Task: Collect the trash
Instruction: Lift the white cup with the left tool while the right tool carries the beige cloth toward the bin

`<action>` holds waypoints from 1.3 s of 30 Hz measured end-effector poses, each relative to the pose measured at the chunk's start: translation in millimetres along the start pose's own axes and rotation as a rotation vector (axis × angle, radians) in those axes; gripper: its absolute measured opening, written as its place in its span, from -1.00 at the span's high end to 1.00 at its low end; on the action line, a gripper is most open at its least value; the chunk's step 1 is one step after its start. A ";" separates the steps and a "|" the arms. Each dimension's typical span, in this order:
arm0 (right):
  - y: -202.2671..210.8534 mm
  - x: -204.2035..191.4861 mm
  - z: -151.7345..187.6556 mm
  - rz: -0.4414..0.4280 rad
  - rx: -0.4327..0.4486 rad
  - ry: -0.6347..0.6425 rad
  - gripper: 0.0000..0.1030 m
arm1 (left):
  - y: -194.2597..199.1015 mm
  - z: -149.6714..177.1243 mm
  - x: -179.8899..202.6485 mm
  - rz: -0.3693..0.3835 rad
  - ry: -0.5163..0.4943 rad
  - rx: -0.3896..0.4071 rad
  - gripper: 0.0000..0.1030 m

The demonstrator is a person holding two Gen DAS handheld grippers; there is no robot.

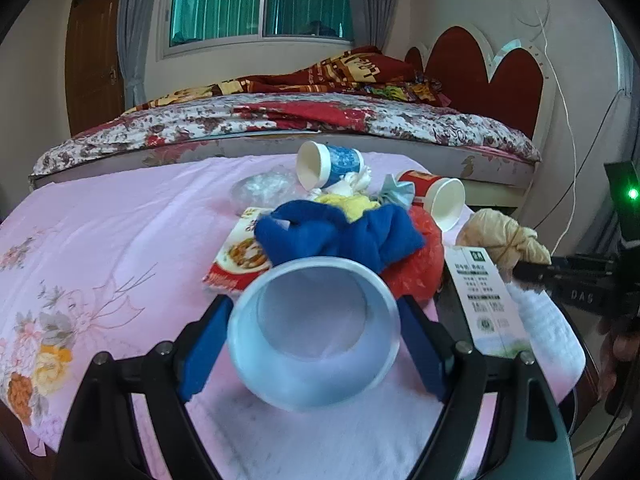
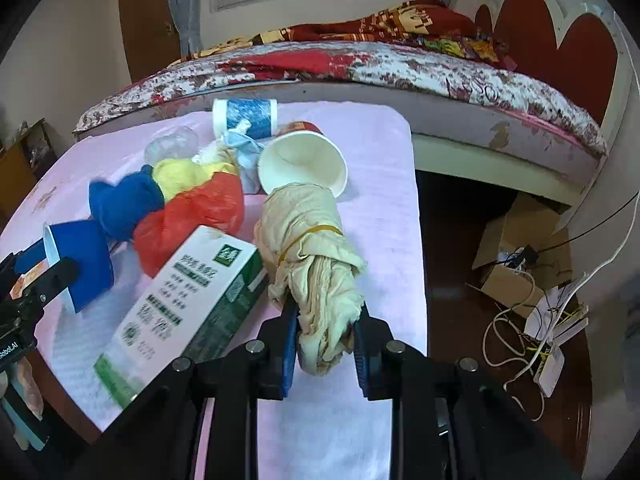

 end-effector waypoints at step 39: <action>131.2 43.1 94.0 0.091 0.017 -0.100 0.50 | 2.3 20.7 21.1 0.076 -0.076 0.026 0.80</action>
Point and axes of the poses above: each gripper's, at about its wrist camera, not at the fingertips, and y roughly against the way its jaws point, x to its right, z to its underside, the point moved 5 cm from there along -y, roughly the way its jaws point, and after that the axes turned 2 degrees about -z, right-handed, at the moved point
